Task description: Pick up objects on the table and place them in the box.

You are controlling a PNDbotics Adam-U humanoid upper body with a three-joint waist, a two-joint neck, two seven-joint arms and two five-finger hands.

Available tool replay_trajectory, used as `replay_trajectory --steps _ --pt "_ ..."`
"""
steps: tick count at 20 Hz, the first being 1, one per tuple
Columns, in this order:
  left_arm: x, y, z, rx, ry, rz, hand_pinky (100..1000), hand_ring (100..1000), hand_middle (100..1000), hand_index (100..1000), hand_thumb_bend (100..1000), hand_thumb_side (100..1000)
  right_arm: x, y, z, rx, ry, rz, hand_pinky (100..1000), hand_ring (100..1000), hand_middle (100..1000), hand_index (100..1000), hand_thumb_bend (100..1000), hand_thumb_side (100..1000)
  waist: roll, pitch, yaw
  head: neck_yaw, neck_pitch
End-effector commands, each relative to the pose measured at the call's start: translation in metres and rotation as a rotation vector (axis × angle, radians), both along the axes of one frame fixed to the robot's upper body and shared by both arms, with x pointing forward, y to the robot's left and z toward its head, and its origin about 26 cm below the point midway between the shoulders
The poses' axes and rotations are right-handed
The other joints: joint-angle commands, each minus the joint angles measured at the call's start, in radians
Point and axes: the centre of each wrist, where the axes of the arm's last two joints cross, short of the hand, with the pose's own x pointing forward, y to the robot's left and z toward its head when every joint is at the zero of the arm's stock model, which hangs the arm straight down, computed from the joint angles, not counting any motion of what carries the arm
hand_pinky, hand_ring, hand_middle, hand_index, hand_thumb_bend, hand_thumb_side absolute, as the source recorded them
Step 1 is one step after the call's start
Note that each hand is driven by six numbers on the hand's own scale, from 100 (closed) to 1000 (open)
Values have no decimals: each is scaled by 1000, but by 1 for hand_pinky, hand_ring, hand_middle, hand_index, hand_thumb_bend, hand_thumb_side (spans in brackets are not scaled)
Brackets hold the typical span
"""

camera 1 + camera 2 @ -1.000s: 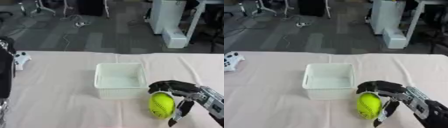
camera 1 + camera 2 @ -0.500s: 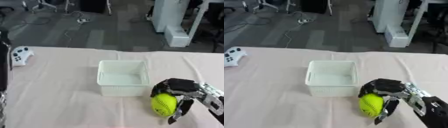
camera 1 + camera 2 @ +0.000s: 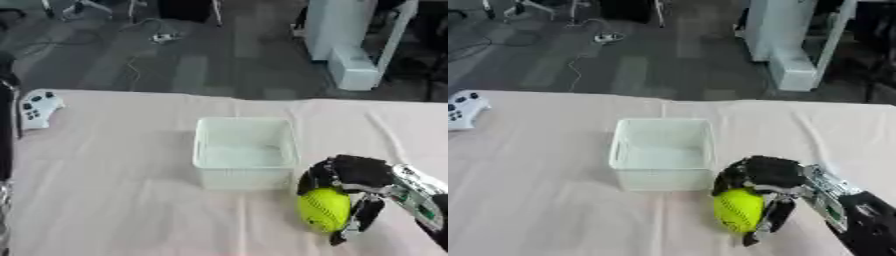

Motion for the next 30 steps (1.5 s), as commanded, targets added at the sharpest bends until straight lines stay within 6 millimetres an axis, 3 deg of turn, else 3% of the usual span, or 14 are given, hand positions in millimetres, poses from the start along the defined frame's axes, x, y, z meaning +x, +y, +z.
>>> replay_trajectory --steps 1,8,20,30 --pt "-3 -1 10 -6 -37 -14 100 299 446 672 161 720 -1 4 9 76 -42 29 100 100 100 100 520 280 1 -10 2 -12 -11" --pt "-3 -1 9 -5 -36 -18 100 299 446 672 160 721 0 6 13 146 -37 38 100 100 100 100 462 251 1 -11 3 -16 -7" --pt "-3 6 0 18 -22 9 100 293 441 673 150 725 0 -32 6 357 148 -90 100 100 100 100 517 221 12 -41 -31 -8 -37" --pt "-4 18 -12 54 -36 57 100 289 437 674 141 730 0 -8 82 530 282 -28 100 100 100 100 533 210 31 -51 -87 7 -94"
